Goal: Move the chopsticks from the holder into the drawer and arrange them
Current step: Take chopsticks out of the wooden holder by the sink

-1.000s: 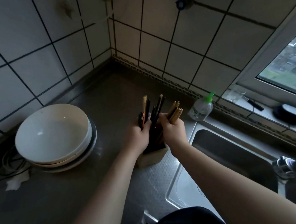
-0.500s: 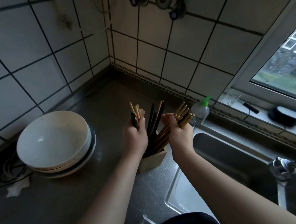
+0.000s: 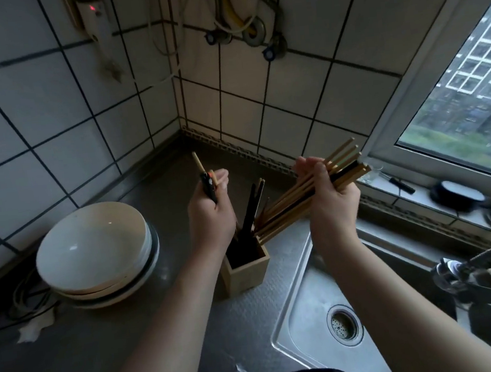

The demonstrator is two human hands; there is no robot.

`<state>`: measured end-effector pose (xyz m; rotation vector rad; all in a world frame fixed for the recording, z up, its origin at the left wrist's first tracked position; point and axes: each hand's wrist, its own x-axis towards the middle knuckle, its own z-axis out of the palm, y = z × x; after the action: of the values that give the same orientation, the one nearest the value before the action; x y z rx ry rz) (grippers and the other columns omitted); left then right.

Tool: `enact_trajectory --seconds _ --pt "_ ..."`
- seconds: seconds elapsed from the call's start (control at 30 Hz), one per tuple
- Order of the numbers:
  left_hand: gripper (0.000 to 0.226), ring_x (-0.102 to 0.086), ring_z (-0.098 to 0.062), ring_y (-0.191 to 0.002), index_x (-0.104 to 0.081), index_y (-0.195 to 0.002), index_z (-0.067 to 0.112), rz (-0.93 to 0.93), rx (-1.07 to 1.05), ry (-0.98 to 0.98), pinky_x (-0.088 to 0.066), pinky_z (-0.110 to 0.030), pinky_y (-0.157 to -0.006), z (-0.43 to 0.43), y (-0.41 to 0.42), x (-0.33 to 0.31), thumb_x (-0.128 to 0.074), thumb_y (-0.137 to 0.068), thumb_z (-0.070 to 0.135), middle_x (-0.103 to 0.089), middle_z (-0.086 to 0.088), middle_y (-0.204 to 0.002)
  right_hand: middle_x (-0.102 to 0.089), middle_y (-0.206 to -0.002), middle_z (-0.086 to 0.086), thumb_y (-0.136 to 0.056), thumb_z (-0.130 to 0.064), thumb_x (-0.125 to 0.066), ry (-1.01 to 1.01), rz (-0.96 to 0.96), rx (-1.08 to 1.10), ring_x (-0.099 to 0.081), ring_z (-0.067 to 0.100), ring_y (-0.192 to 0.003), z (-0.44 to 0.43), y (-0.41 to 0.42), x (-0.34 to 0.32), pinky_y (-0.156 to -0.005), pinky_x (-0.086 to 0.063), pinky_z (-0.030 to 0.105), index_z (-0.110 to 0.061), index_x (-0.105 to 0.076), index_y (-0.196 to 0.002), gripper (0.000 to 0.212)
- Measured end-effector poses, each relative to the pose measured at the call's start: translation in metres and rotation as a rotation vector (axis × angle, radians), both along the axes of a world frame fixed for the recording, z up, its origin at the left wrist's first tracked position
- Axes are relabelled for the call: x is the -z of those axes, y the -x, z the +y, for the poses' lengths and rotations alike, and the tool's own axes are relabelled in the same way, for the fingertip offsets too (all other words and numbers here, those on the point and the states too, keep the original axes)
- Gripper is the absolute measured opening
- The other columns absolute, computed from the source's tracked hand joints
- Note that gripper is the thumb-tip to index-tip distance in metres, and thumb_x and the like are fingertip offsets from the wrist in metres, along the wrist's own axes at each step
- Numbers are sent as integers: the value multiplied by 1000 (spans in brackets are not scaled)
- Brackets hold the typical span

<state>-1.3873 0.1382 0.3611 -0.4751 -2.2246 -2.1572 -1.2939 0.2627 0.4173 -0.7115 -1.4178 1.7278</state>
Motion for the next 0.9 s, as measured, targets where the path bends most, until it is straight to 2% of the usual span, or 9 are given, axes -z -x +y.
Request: enact_trajectory --seconds 0.17,0.37,0.5,0.7,0.9 --pt "25 -60 6 -110 -63 -121 14 89 -9 9 -46 -5 -84 -7 -10 -28 -48 -101 17 -67 9 -117 -74 -103 9 -99 -15 -49 20 119 20 -71 19 -99 7 -17 -24 -96 -53 40 -12 -67 -98 18" --pt "23 -63 -2 -111 -63 -117 13 217 -10 -10 -50 -16 -92 -15 -31 -59 -47 -101 16 -68 4 -115 -72 -102 15 -99 -10 -49 -5 297 68 -70 28 -100 8 -44 -50 -96 -52 42 -10 -67 -91 19" --pt "23 -62 -3 -113 -63 -117 11 332 7 -37 -51 -27 -97 -21 -57 -84 -47 -101 14 -68 4 -115 -71 -101 18 -99 -7 -48 -7 411 99 -69 32 -101 5 -75 -69 -98 -52 43 -6 -65 -94 18" --pt "22 -63 -8 -115 -61 -116 10 412 123 -155 -50 -30 -99 -21 -127 -114 -45 -102 9 -68 -1 -117 -73 -98 15 -98 -7 -49 -91 465 202 -70 30 -99 -6 -157 -85 -97 -51 48 -9 -68 -93 20" --pt "22 -67 -11 -107 -65 -110 8 321 335 -236 -52 -30 -94 -1 -225 -105 -47 -100 1 -71 -2 -110 -76 -94 9 -97 -8 -52 -167 414 374 -71 25 -96 -24 -278 -74 -90 -55 42 -14 -73 -89 23"
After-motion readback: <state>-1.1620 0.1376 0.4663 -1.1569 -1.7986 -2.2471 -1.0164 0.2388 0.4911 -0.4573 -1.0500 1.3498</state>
